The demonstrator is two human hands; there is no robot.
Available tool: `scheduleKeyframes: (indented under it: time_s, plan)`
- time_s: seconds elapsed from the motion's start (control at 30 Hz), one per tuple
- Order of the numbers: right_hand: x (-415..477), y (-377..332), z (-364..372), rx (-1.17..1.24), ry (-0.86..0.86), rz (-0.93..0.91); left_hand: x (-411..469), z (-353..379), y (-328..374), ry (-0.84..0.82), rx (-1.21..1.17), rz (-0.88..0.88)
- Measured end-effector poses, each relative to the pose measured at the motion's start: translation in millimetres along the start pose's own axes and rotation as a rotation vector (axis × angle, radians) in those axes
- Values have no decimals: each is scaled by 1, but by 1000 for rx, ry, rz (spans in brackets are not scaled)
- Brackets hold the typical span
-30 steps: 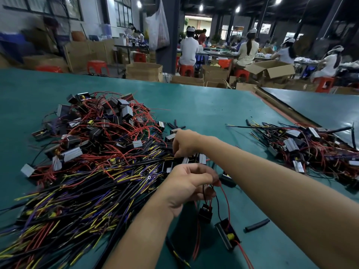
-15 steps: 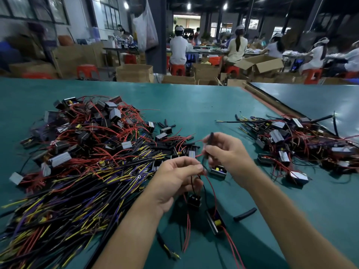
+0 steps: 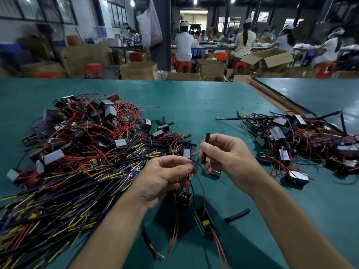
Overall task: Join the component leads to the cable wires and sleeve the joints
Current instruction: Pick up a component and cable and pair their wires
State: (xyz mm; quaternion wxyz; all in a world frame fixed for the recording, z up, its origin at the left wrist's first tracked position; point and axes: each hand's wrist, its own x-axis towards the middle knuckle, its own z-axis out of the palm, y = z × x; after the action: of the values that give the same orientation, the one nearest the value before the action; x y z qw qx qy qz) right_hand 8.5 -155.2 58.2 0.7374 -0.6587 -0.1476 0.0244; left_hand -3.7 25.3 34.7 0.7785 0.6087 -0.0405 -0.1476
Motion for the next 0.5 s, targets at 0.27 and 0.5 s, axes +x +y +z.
scheduleKeyframes:
  time_s: [0.27, 0.5]
  plan:
    - [0, -3, -3, 25, 33, 4, -2, 4, 0, -78, -14, 49]
    - [0, -3, 3, 22, 28, 8, -4, 2, 1, -120, -21, 80]
